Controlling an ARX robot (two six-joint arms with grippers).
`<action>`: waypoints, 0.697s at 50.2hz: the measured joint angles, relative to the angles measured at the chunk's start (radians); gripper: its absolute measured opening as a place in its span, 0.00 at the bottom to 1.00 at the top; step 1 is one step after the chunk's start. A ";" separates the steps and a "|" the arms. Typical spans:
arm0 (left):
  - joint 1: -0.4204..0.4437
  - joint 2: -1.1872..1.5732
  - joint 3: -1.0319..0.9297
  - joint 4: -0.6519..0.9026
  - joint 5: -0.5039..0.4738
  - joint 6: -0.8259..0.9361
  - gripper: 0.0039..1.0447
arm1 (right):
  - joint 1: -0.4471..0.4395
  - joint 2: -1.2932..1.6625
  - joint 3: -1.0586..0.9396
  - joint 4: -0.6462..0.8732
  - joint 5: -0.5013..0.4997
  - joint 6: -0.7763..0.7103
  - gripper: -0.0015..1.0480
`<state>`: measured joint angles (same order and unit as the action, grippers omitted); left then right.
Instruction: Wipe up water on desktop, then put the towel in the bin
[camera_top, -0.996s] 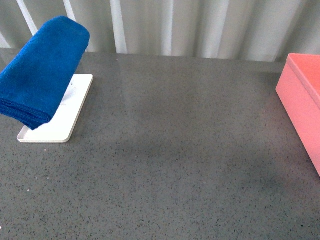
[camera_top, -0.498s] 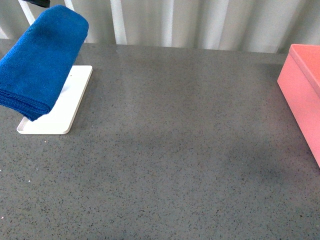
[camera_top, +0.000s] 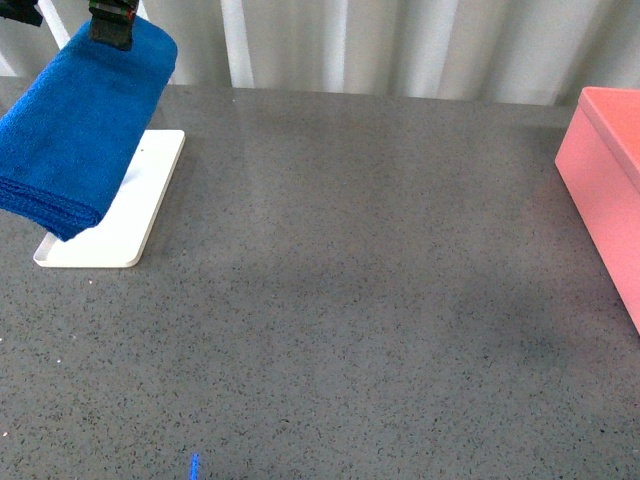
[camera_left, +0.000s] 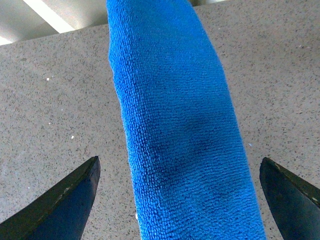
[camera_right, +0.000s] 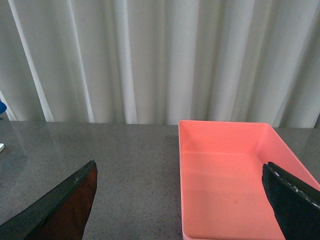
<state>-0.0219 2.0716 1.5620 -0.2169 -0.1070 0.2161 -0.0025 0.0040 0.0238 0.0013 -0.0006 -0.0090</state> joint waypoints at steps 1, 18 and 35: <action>0.000 0.002 0.000 0.001 0.000 0.000 0.94 | 0.000 0.000 0.000 0.000 0.000 0.000 0.93; 0.000 0.045 0.002 0.031 -0.015 -0.012 0.94 | 0.000 0.000 0.000 0.000 0.000 0.000 0.93; 0.003 0.060 -0.007 0.050 -0.024 -0.019 0.92 | 0.000 0.000 0.000 0.000 0.000 0.000 0.93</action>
<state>-0.0193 2.1319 1.5551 -0.1669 -0.1314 0.1967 -0.0025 0.0040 0.0238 0.0013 -0.0010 -0.0090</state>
